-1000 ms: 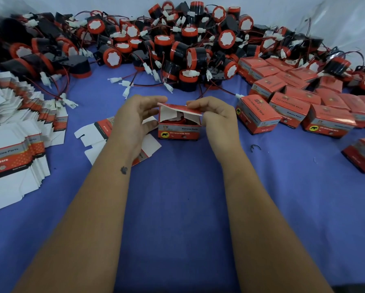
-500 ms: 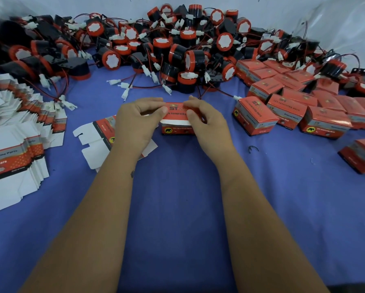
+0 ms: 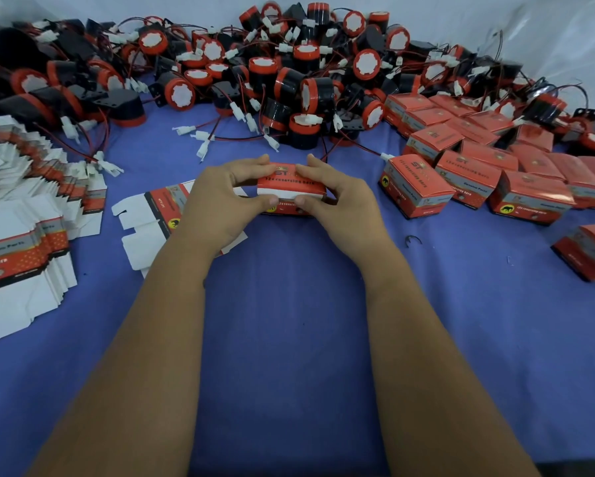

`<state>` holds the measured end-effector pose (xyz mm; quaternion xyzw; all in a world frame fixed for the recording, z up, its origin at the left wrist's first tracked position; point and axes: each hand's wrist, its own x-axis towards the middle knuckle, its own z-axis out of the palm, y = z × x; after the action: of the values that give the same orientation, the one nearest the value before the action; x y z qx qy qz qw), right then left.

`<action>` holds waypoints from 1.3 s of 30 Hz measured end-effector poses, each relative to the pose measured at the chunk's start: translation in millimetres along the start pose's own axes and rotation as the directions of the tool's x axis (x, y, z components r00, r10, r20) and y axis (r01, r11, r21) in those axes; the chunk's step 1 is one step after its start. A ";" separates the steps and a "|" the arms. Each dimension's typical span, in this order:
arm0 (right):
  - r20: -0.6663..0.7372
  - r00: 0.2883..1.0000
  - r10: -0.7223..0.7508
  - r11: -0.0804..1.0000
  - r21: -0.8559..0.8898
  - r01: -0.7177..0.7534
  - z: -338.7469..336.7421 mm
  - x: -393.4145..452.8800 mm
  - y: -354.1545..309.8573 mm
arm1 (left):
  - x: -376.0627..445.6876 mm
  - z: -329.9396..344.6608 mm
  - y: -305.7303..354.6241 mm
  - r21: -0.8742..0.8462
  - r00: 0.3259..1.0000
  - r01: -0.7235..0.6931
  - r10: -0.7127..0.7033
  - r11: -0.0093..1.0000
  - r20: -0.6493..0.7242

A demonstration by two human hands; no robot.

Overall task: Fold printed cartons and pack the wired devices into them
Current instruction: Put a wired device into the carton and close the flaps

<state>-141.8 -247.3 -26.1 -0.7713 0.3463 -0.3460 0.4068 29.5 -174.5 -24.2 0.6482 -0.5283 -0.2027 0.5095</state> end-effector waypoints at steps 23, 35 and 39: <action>-0.057 0.997 -0.060 0.981 -0.186 0.048 -0.1 -3.0 -5.1 | -2.3 -0.4 -1.8 -0.255 1.000 0.009 -0.008 0.967 0.002; -0.094 0.992 -0.080 0.941 -0.335 0.045 -5.1 -4.3 -15.1 | -2.2 4.8 -0.5 -0.338 0.998 0.030 -0.050 0.941 -0.050; -0.107 0.990 -0.090 0.941 -0.334 0.050 -4.6 -5.6 -15.0 | -3.5 7.0 2.1 -0.318 0.997 0.000 -0.024 0.948 -0.071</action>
<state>-144.7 -238.1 -12.5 -0.8181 0.3957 -0.3432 0.2373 21.6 -174.3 -26.1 0.5678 -0.4656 -0.2641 0.6254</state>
